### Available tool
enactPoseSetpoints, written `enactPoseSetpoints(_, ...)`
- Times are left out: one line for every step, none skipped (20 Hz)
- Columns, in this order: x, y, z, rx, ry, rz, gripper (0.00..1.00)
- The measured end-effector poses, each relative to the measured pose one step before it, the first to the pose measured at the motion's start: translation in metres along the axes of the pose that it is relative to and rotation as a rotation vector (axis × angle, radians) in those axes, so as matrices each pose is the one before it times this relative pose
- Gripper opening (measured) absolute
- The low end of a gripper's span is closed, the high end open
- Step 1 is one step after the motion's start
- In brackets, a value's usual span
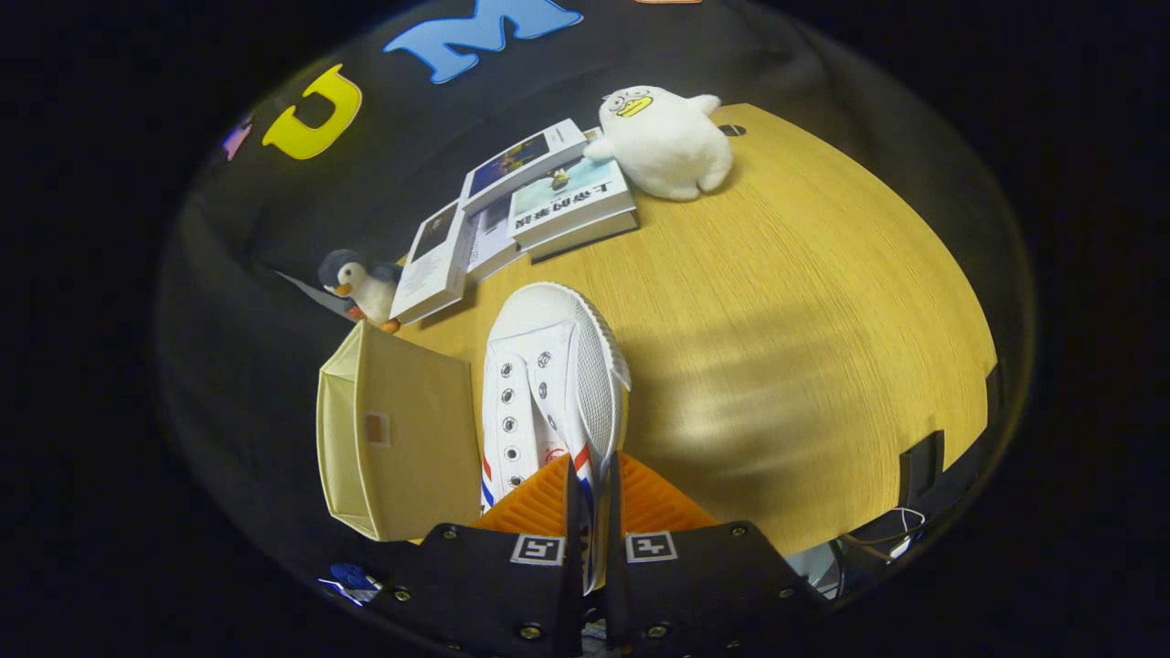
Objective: Open the storage box then place both shoes into the box .Put the left shoe in first, then the right shoe, with the right side of both shoes facing outward in a uniform manner.
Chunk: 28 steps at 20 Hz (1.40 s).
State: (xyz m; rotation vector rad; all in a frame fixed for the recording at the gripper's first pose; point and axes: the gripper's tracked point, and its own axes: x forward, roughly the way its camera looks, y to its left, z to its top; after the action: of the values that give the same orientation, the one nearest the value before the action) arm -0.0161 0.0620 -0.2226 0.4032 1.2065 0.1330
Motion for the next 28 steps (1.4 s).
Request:
enactPoseSetpoints(-0.00178,0.0121,0.00245,-0.01311,-0.00536,0.01389,0.1)
enactPoseSetpoints(-0.00178,0.01238,0.00188,-0.01355,-0.00446,0.01284,0.1)
enactPoseSetpoints(-0.00099,0.01148,0.00177,-0.01096,-0.00477,0.01044,0.1)
enactPoseSetpoints(-0.00007,0.01113,0.00178,-0.01045,-0.00157,0.00961,0.1)
enactPoseSetpoints(0.00015,0.01104,0.0011,-0.00812,-0.0036,0.00828,0.1)
enactPoseSetpoints(0.0003,0.0105,0.00044,-0.00983,0.00287,0.00799,0.1)
enactPoseSetpoints(0.00116,0.01035,0.00183,-0.00443,-0.00139,0.00756,0.1)
enactPoseSetpoints(0.00121,0.01046,0.00055,-0.00939,0.0035,0.01142,0.1)
enactPoseSetpoints(0.00101,0.0111,0.00164,-0.00428,-0.00176,0.01209,0.1)
enactPoseSetpoints(0.00139,0.01112,0.00053,-0.00745,0.00205,0.01226,0.1)
enactPoseSetpoints(0.00116,0.01069,0.00083,-0.00559,-0.00033,0.01029,0.1)
enactPoseSetpoints(0.00164,0.0101,0.00075,-0.00946,0.00036,0.00671,0.1)
enactPoseSetpoints(0.00345,0.00958,0.00128,-0.00944,-0.001,0.00418,0.1)
enactPoseSetpoints(0.00305,0.00922,0.00063,-0.01047,-0.00089,0.0032,0.1)
enactPoseSetpoints(0.00314,0.0097,-0.00049,-0.00614,0.00165,0.00352,0.1)
enactPoseSetpoints(0.00453,0.00899,0.00071,-0.00371,-0.00021,0.00556,0.1)
enactPoseSetpoints(0.00439,0.00899,-0.00048,0.00194,0.00218,0.00535,0.1)
enactPoseSetpoints(0.00571,0.00762,-0.00066,0.00109,0.00481,0.00449,0.1)
enactPoseSetpoints(0.00503,0.007,-0.00164,0.00005,0.0038,0.00121,0.1)
enactPoseSetpoints(0.0059,0.00563,-0.00143,-0.0039,0.00619,-0.00237,0.1)
enactPoseSetpoints(0.00593,0.00393,-0.00212,-0.00154,0.00324,-0.00715,0.1)
enactPoseSetpoints(0.0061,0.00347,-0.00271,-0.00754,0.00665,-0.00958,0.1)
enactPoseSetpoints(0.00569,0.0034,-0.00334,-0.00387,0.00576,-0.00983,0.1)
enactPoseSetpoints(0.00489,0.00388,-0.0034,-0.00396,0.00735,-0.00609,0.1)
enactPoseSetpoints(0.00667,0.0032,-0.0036,-0.00208,0.00736,-0.00206,0.1)
enactPoseSetpoints(0.00504,0.00266,-0.00294,0.00051,0.00703,-0.00211,0.1)
enactPoseSetpoints(0.00478,0.00096,-0.0027,0.00025,0.00443,-0.00701,0.1)
enactPoseSetpoints(0.00284,0.00037,-0.00059,-0.00452,-0.00686,-0.00992,0.1)
